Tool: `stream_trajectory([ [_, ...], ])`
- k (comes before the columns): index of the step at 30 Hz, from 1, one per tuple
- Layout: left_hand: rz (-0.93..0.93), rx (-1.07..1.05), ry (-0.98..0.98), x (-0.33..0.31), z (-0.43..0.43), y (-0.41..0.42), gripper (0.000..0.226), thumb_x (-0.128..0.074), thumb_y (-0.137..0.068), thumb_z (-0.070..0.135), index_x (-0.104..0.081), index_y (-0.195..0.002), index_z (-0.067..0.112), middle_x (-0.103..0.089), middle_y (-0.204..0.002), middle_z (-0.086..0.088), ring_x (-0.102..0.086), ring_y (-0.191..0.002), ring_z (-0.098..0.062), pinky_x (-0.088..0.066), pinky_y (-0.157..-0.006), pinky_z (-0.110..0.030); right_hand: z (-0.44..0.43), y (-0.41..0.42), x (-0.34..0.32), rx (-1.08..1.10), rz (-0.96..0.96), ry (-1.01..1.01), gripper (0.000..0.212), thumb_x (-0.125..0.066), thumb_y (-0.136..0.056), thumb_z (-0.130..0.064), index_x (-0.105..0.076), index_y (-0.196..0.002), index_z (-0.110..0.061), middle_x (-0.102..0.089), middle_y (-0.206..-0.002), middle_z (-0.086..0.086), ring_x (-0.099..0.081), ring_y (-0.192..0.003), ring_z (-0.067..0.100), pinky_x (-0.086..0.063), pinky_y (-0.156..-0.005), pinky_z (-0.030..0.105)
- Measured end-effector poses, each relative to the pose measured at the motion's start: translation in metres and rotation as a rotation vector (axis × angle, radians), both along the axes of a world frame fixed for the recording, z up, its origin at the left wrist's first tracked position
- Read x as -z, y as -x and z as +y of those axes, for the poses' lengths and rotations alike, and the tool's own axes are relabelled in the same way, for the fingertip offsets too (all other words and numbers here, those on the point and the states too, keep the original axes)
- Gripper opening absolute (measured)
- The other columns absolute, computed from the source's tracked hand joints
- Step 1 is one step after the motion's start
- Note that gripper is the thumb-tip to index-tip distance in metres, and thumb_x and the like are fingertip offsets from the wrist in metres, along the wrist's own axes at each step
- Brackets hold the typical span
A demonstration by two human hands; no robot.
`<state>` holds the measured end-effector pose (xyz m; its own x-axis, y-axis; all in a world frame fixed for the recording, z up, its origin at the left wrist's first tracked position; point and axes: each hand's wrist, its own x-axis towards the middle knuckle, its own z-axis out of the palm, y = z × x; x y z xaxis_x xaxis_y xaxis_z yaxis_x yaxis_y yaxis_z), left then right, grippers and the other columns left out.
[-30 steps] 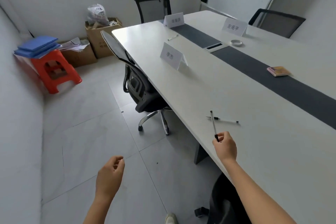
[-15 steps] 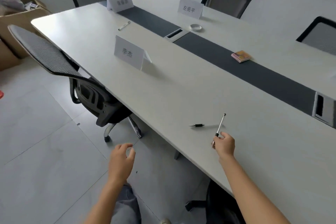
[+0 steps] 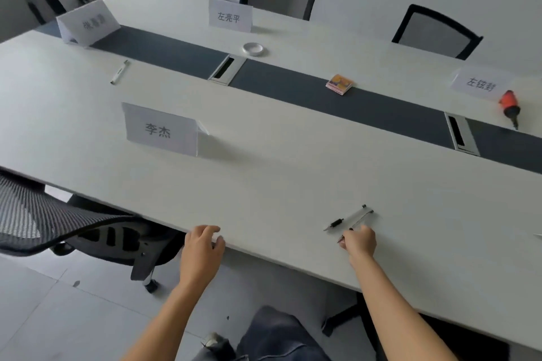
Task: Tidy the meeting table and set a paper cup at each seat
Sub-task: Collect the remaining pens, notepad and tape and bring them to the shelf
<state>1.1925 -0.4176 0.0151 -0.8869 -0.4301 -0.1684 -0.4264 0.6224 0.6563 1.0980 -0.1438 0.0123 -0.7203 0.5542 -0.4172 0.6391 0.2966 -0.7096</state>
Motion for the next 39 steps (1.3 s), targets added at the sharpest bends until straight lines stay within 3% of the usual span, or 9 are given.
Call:
stream_trajectory([
  [3,0.007,0.058,0.025,0.005,0.0,0.022,0.028,-0.047,-0.092,0.018,-0.058,-0.116,0.008,-0.053,-0.126,-0.008,-0.045,-0.113,-0.024,-0.038,-0.083,-0.028,-0.004,0.013,0.001,-0.02,-0.038,-0.11,0.021,-0.055,-0.08,-0.014,-0.045,-0.064,-0.004,-0.064,-0.086,0.025,-0.064,-0.075,0.039,-0.054,-0.071,0.042],
  [6,0.0,0.094,0.045,0.003,-0.002,0.048,0.029,-0.046,-0.093,0.019,-0.057,-0.118,0.009,-0.052,-0.127,-0.007,-0.044,-0.114,-0.024,-0.04,-0.085,-0.03,-0.008,0.03,-0.004,-0.063,-0.131,-0.197,0.038,-0.055,-0.083,-0.03,-0.055,-0.096,0.005,-0.055,-0.109,0.027,-0.059,-0.093,0.041,-0.045,-0.072,0.039],
  [11,-0.013,0.06,0.094,-0.001,-0.021,0.085,0.028,-0.047,-0.092,0.018,-0.058,-0.117,0.008,-0.053,-0.127,-0.009,-0.044,-0.116,-0.026,-0.04,-0.088,-0.031,-0.022,0.061,-0.003,-0.12,-0.178,-0.33,0.03,-0.055,-0.08,-0.013,-0.052,-0.104,0.004,-0.046,-0.116,0.026,-0.051,-0.105,0.043,-0.045,-0.08,0.043],
  [17,-0.001,-0.063,0.101,-0.005,-0.04,0.108,0.025,-0.049,-0.092,0.014,-0.061,-0.112,0.006,-0.054,-0.126,-0.011,-0.044,-0.117,-0.027,-0.037,-0.081,-0.029,-0.044,0.084,0.003,-0.403,-0.159,-0.424,0.028,-0.046,-0.084,-0.006,-0.05,-0.111,-0.001,-0.054,-0.115,0.023,-0.054,-0.105,0.037,-0.045,-0.078,0.039],
  [22,0.05,-0.142,0.099,-0.014,-0.067,0.125,0.024,-0.049,-0.091,0.012,-0.063,-0.109,0.005,-0.056,-0.122,-0.012,-0.047,-0.115,-0.029,-0.035,-0.081,-0.028,-0.071,0.104,0.004,-0.511,-0.083,-0.316,0.03,-0.038,-0.088,-0.005,-0.05,-0.114,0.006,-0.057,-0.117,0.027,-0.054,-0.104,0.038,-0.043,-0.081,0.038],
  [28,0.161,-0.328,0.056,-0.039,-0.123,0.159,0.024,-0.048,-0.089,0.009,-0.063,-0.107,0.003,-0.057,-0.121,-0.015,-0.047,-0.116,-0.031,-0.033,-0.083,-0.03,-0.136,0.13,-0.004,-0.669,-0.068,-0.328,0.031,-0.038,-0.091,-0.009,-0.047,-0.119,-0.004,-0.059,-0.116,0.022,-0.056,-0.105,0.037,-0.042,-0.076,0.035],
  [39,0.234,-0.594,0.02,-0.053,-0.275,0.217,0.028,-0.045,-0.088,0.011,-0.063,-0.106,0.001,-0.055,-0.118,-0.022,-0.049,-0.113,-0.035,-0.039,-0.087,-0.037,-0.232,0.19,-0.014,-0.808,-0.159,-0.413,0.046,-0.053,-0.085,-0.022,-0.039,-0.127,-0.011,-0.037,-0.124,0.015,-0.057,-0.102,0.035,-0.045,-0.084,0.034],
])
